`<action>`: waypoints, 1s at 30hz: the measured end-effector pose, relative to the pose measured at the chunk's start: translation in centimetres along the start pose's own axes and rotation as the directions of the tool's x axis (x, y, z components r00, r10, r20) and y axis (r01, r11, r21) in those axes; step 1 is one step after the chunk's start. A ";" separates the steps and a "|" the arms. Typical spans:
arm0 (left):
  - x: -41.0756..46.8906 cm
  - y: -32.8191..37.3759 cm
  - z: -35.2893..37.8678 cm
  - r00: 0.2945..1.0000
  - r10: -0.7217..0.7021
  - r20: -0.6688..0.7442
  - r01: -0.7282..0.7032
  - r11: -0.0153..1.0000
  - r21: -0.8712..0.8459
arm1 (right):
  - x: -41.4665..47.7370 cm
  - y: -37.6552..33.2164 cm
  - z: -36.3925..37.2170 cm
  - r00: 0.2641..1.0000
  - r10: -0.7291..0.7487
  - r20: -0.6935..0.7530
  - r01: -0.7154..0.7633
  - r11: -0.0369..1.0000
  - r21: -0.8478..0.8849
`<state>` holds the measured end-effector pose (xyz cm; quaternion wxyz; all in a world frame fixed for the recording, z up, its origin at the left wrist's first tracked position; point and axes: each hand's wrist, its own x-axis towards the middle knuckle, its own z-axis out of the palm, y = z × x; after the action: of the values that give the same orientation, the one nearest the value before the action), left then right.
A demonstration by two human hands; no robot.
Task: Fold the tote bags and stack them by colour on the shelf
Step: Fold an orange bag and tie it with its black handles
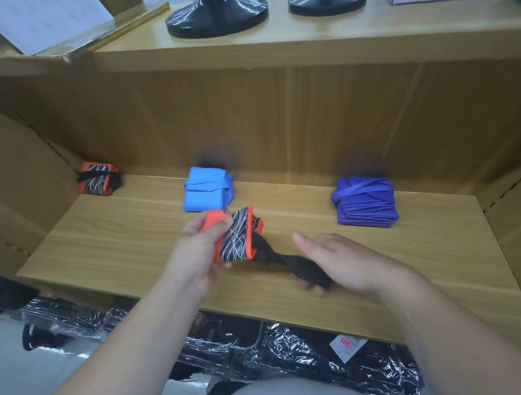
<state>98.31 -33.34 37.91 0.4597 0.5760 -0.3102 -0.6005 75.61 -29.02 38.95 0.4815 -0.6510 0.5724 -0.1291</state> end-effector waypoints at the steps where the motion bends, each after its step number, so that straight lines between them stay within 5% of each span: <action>1: 0.5 -0.7 -0.3 0.998 -0.060 0.001 0.060 0.996 0.072 | 0.3 0.3 0.0 0.999 -0.009 -0.054 0.004 0.996 -0.090; 4: 1.5 -2.5 -0.8 0.995 -0.099 -0.033 0.104 0.950 0.296 | 1.3 1.3 0.7 0.996 -0.064 -0.068 0.047 0.974 -0.220; 7: 1.9 -3.5 -0.6 0.988 0.152 -0.003 -0.125 0.828 0.547 | 1.7 2.1 1.3 0.999 0.031 -0.011 -0.031 1.000 -0.001; 12: 1.8 -4.6 -0.8 0.861 0.471 0.190 -0.338 0.254 0.906 | 2.1 1.9 0.9 0.999 0.034 0.028 -0.038 0.980 0.196; 14: 1.4 -5.0 -0.1 0.767 0.563 0.307 -0.462 0.153 0.874 | 2.4 1.8 0.9 1.000 0.015 0.008 -0.016 0.986 0.168; 18: 0.2 -6.5 1.4 0.638 0.535 0.554 -0.708 0.126 0.695 | 3.3 1.8 1.3 0.999 0.033 -0.023 -0.027 0.978 0.206; 23: -0.9 -6.4 1.2 0.685 0.384 0.619 -0.728 0.321 0.606 | 3.6 2.2 1.4 0.998 0.013 0.065 -0.040 0.903 0.427; 27: -0.8 -6.4 1.7 0.698 0.377 0.609 -0.708 0.236 0.665 | 3.4 2.8 1.9 0.994 -0.062 0.091 -0.001 0.819 0.573; 30: -0.5 -6.7 1.8 0.702 0.400 0.589 -0.709 0.308 0.635 | 2.7 3.1 1.4 0.986 -0.157 0.062 0.097 0.828 0.551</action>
<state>95.23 -30.61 32.27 0.2514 0.4671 -0.8062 -0.2618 75.52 -30.29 34.78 0.6667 -0.5290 0.4413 -0.2846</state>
